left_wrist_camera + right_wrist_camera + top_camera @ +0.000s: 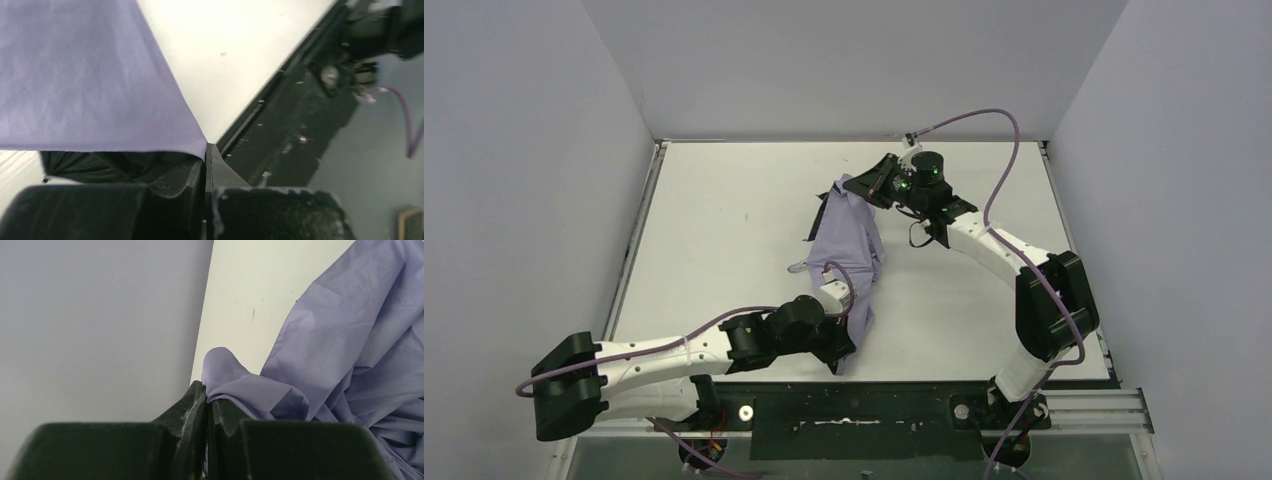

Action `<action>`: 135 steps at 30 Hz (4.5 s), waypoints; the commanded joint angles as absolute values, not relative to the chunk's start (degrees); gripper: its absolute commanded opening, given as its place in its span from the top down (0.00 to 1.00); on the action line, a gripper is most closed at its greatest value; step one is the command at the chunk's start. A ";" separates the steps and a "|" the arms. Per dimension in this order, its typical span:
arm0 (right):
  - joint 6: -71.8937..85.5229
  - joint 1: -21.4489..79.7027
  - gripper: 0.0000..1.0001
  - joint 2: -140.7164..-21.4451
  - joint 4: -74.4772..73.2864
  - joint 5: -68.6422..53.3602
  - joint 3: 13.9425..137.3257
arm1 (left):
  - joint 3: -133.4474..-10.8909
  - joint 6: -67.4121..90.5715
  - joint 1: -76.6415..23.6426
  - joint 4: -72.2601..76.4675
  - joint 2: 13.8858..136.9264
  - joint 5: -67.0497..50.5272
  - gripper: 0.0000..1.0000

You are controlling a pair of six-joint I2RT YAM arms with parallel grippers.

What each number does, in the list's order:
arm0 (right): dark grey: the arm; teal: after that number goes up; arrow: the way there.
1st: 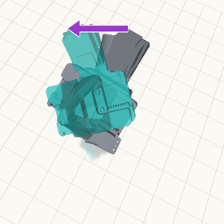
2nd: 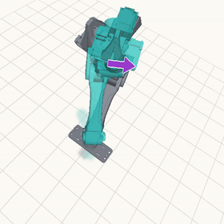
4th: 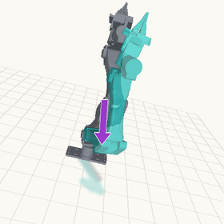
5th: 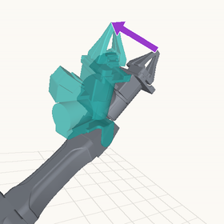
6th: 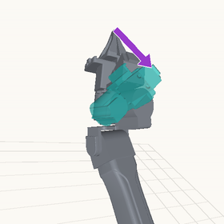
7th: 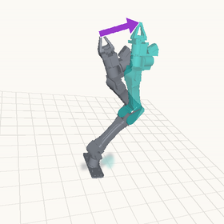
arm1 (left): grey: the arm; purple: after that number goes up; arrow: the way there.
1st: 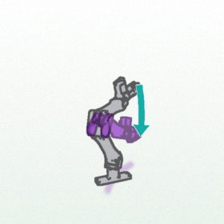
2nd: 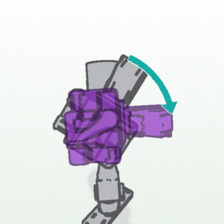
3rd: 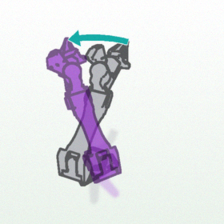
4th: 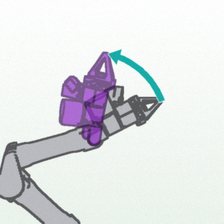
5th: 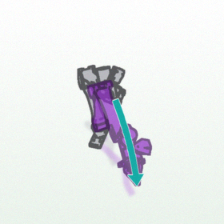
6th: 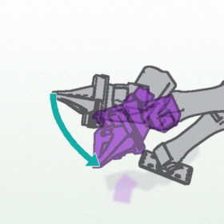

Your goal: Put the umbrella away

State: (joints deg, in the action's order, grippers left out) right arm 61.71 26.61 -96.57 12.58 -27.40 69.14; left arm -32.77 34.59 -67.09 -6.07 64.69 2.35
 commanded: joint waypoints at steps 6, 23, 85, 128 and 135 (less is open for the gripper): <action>60.29 26.34 1.00 -91.96 14.68 -26.37 69.42 | -31.23 27.48 -68.35 4.91 60.41 -20.15 1.00; 56.12 26.27 1.00 -89.20 10.23 -25.78 66.17 | -30.78 26.87 -73.40 -2.89 60.67 -10.27 0.42; 58.33 56.58 0.68 -66.55 -15.06 -16.86 23.47 | -17.84 38.83 -61.33 6.23 62.73 8.91 0.96; 15.03 38.31 0.38 -109.15 -45.11 1.65 113.91 | -18.42 40.51 -63.09 4.86 67.49 13.80 0.75; 13.84 36.66 0.41 -114.66 -49.41 -1.42 120.46 | -18.37 40.58 -63.23 4.84 67.28 14.02 0.74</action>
State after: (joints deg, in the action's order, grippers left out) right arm 16.01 36.21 -114.78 -46.85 -0.12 116.75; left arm -17.89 40.29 -62.94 6.61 67.05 12.67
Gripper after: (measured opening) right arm 0.602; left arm 0.251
